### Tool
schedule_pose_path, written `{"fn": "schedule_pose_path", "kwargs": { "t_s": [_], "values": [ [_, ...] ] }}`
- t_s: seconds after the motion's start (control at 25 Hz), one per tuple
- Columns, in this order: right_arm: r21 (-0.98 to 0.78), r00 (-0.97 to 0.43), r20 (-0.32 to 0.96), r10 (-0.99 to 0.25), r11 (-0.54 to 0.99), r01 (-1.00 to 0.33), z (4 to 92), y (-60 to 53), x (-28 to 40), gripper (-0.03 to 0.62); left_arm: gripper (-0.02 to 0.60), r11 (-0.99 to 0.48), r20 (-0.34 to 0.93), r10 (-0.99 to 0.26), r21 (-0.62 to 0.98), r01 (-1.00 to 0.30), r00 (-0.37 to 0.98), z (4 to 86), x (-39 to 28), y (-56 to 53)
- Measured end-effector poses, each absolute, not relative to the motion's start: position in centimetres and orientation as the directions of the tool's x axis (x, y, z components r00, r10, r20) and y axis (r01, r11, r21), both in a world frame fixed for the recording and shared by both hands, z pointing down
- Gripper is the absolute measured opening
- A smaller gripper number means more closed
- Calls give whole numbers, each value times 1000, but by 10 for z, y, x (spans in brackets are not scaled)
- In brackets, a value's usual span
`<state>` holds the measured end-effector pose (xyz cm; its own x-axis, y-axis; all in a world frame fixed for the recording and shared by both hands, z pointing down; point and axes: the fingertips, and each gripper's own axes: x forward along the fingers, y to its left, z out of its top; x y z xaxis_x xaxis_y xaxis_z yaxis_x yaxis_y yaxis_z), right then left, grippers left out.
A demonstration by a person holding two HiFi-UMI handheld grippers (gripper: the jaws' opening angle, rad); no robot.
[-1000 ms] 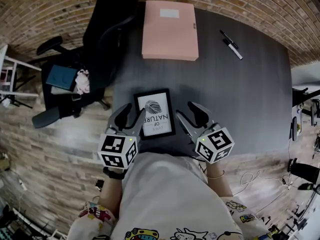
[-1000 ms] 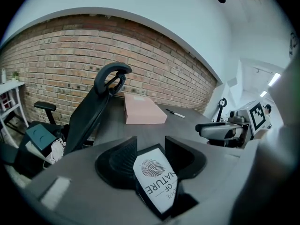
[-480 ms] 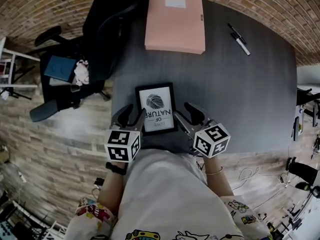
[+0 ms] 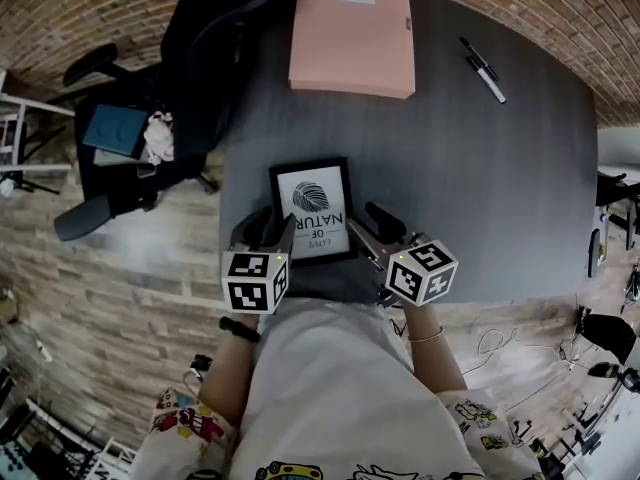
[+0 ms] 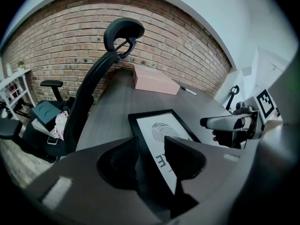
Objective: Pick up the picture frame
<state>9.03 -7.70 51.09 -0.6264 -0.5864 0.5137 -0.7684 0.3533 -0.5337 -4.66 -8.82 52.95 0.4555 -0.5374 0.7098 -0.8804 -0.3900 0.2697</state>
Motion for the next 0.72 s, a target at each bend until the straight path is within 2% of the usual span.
{"fn": "schedule_pose_path", "kwargs": {
  "t_s": [0.12,0.72],
  "values": [
    [-563,-635,513,-578,333,-757,517,-77,90,209,167,-377,713,-538,273,-885,449,537,-48,-87],
    [-599,-638,505,-581,295,-744,528,-84,91,209,172,-335,744,-520,273,-902,419,558,-51,-85]
  ]
}}
